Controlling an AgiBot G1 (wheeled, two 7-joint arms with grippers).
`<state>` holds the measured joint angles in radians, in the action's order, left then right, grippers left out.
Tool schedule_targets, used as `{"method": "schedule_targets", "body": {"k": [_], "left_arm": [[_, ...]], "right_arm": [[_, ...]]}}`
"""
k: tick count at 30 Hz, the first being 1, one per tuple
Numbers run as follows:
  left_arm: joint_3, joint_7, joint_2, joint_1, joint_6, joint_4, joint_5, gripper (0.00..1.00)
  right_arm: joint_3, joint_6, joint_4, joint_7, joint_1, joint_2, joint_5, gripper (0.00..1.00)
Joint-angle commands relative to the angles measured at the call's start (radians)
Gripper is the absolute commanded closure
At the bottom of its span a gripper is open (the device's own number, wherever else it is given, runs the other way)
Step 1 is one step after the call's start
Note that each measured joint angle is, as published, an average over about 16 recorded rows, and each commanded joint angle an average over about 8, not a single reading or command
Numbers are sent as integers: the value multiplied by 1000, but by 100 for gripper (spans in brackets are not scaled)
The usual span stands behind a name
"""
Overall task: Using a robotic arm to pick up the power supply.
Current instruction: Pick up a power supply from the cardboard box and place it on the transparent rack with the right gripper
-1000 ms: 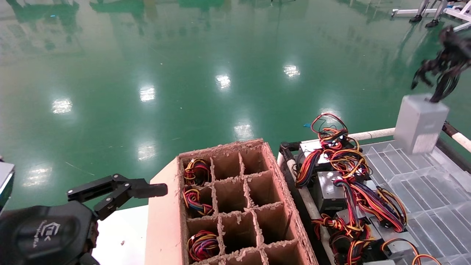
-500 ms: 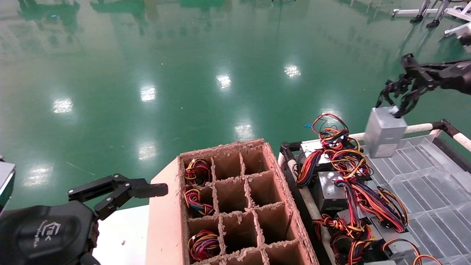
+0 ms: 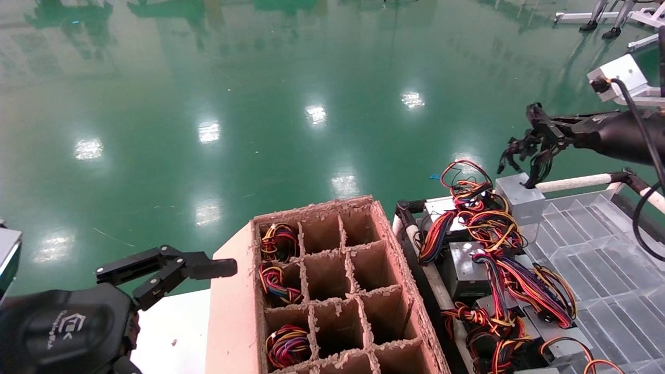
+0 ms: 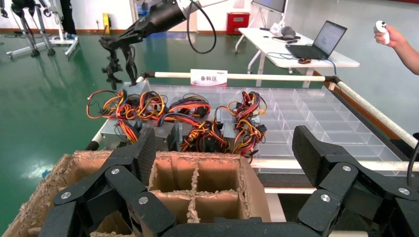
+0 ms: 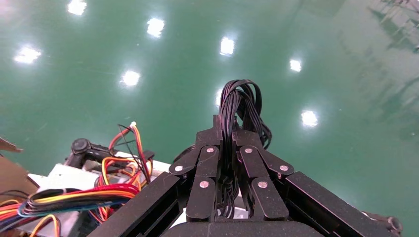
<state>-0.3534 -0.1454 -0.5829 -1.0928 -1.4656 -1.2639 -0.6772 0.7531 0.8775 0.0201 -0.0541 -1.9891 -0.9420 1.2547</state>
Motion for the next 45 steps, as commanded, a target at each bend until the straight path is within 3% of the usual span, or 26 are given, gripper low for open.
{"method": "schedule_targets", "body": {"k": [1,15,31,45], "left_arm": [[0,0,0,0,0,0,0,0],[0,0,0,0,0,0,0,0],[0,0,0,0,0,0,0,0],[-1,0,0,0,0,0,0,0]], "right_arm": [[-1,1,-3,8,7,-5,-1,100],[-18,-3,8,53,51,-16,-25,100],[-150,-26,5,112,173,54,-215,100],[-213,-38,-24,99,210,17,-306,100]]}}
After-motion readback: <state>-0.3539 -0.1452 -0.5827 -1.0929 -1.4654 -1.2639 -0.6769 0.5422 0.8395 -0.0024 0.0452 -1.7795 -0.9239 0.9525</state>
